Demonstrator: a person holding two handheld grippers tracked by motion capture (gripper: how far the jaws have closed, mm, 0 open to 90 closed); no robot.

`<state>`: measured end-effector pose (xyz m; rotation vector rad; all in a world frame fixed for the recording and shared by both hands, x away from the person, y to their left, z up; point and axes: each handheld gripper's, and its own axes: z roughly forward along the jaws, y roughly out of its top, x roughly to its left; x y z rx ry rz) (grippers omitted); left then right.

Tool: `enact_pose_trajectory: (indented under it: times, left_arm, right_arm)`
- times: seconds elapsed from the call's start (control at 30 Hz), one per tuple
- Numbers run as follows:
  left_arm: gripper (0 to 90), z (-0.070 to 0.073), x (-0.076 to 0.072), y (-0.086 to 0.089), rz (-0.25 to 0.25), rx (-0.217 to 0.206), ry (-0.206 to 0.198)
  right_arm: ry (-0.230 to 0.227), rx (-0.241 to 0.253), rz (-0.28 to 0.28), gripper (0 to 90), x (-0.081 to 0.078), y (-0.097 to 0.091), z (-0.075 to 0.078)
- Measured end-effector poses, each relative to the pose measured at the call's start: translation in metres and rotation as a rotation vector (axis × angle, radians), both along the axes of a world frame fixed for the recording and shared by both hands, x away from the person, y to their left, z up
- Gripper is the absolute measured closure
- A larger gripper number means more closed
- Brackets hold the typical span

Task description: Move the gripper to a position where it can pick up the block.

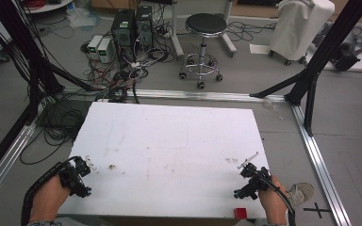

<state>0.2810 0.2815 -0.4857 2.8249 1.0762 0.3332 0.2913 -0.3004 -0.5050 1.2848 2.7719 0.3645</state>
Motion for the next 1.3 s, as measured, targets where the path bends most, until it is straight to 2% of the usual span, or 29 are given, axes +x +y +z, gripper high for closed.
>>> enact_pose_trajectory:
  times: [0.67, 1.17, 1.3]
  left_arm:
    - [22.0, -0.001, -0.001, -0.002, 0.003, -0.007, -0.007]
    - [22.0, -0.001, -0.001, -0.002, 0.005, -0.011, -0.012]
    - [22.0, -0.001, -0.002, -0.001, 0.009, -0.017, -0.012]
  right_arm:
    - [-0.018, 0.005, 0.003, 1.1, -0.001, -0.004, 0.006]
    - [-0.037, 0.031, -0.01, 1.2, -0.004, -0.011, 0.013]
    - [-0.046, 0.047, 0.017, 1.2, -0.008, -0.016, 0.018]
